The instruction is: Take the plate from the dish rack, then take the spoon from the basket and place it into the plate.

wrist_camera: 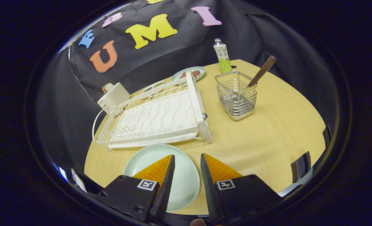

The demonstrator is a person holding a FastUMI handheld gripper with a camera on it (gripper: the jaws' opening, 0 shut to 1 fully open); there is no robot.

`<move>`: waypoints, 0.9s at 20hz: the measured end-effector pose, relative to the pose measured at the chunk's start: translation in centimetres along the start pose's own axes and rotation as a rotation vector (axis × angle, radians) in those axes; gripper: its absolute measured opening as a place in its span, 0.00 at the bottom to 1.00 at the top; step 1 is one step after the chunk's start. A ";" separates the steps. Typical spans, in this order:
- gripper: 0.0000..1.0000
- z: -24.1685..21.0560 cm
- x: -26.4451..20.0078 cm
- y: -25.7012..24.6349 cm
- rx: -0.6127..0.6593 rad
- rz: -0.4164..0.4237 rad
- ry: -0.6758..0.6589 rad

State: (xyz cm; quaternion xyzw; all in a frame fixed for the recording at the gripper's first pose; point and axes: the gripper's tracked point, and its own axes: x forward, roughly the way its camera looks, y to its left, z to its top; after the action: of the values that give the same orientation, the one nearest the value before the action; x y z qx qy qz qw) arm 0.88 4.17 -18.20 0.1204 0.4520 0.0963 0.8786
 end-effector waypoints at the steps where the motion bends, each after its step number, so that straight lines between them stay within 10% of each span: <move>1: 0.63 0.5 -0.5 -0.2 -0.031 -0.010 -0.041; 9: 1.00 4.8 -7.2 -4.1 -0.255 -0.166 -0.466; 18: 1.00 7.1 -6.2 -9.0 -0.239 -0.203 -0.618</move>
State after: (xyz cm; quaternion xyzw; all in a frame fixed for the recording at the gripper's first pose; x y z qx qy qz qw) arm 3.68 -7.02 -12.13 -0.0053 0.1600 0.0198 0.9869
